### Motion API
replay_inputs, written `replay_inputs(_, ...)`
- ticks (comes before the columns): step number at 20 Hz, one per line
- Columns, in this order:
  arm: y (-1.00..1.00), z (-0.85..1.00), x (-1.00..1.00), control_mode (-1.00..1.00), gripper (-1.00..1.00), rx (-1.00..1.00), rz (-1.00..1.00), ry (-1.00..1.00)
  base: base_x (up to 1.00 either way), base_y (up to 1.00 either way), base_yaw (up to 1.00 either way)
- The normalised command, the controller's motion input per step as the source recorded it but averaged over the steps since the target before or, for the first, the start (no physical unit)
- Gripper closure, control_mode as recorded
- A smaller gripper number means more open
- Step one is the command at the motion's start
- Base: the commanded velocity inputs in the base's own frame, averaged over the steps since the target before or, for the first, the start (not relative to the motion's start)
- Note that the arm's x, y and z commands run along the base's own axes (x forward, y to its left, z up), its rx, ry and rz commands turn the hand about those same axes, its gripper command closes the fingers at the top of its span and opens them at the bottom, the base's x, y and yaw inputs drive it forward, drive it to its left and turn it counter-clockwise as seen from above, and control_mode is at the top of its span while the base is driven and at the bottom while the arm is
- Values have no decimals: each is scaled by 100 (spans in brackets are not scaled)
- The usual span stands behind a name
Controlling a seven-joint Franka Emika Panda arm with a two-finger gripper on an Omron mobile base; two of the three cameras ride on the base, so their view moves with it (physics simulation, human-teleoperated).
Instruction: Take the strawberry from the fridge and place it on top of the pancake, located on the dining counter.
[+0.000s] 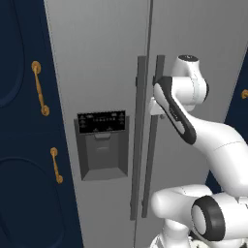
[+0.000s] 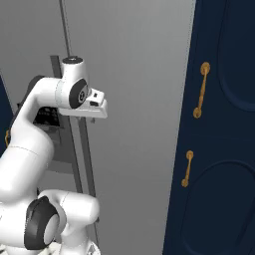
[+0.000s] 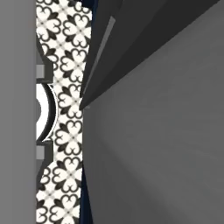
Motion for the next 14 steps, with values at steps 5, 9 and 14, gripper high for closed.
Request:
replay_inputs(5,0,0,0,100,-100,0,0,0,-5,0,0)
replay_inputs(9,0,0,0,100,-100,0,0,0,-47,3,-1)
replay_inputs(14,0,0,0,100,-100,0,0,0,-46,35,-8)
